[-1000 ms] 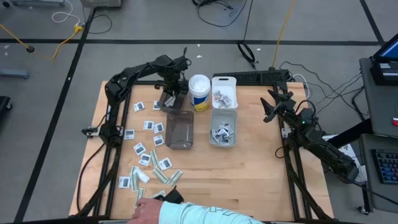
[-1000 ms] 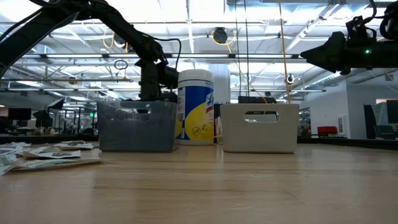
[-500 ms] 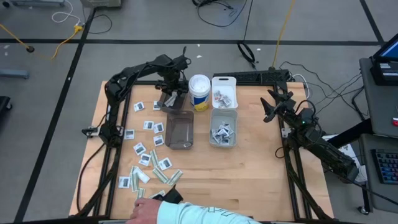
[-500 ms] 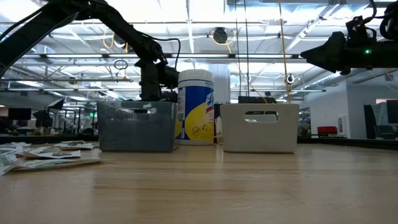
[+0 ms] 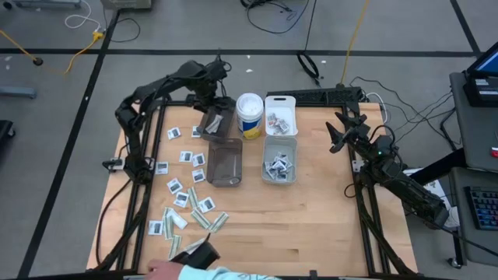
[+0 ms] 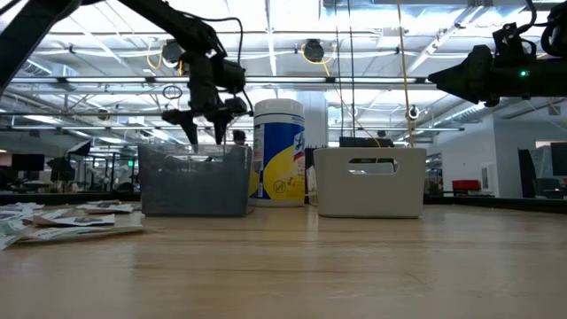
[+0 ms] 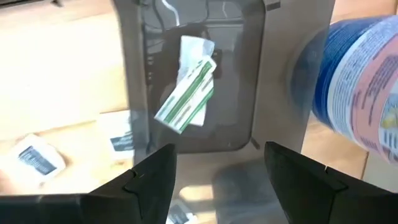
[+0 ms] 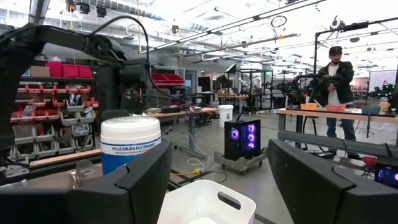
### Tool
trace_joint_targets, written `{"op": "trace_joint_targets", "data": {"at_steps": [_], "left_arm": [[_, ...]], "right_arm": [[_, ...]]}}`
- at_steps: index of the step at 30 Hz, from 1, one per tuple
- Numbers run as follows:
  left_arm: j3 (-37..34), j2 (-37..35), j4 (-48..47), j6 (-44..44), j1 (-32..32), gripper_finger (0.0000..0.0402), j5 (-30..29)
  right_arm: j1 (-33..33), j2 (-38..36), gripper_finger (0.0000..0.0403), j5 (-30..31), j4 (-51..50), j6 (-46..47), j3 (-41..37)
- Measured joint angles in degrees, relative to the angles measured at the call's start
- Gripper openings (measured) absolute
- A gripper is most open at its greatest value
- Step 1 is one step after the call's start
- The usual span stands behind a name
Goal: Pick & Place First Aid Supplies
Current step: Put the bandage pack into the top black bin
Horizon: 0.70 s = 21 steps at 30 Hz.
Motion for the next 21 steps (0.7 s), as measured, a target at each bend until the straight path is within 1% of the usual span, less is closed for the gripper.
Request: {"op": "trace_joint_targets", "data": {"at_steps": [3,6,10,14,21], "left_arm": [[0.0,-1.3,-1.1,0.0,0.0,0.0250,-1.1],[-3.0,-3.6,-0.8,-1.2,-1.2,0.0250,-1.3],[-11.3,-9.0,3.2,-4.4,-5.7,0.0250,-0.9],[-19.3,-15.2,6.0,-10.4,-10.1,0.0250,-1.0],[-29.3,-23.6,6.2,-19.8,-19.0,0.0250,-0.6]], "right_arm": [[0.0,0.0,0.0263,0.0,0.0,0.0,0.0],[0.0,0.0,0.0263,0.0,0.0,0.0,0.0],[0.0,0.0,0.0263,0.0,0.0,0.0,0.0],[0.0,0.0,0.0263,0.0,0.0,0.0,0.0],[0.0,0.0,0.0263,0.0,0.0,0.0,0.0]]}}
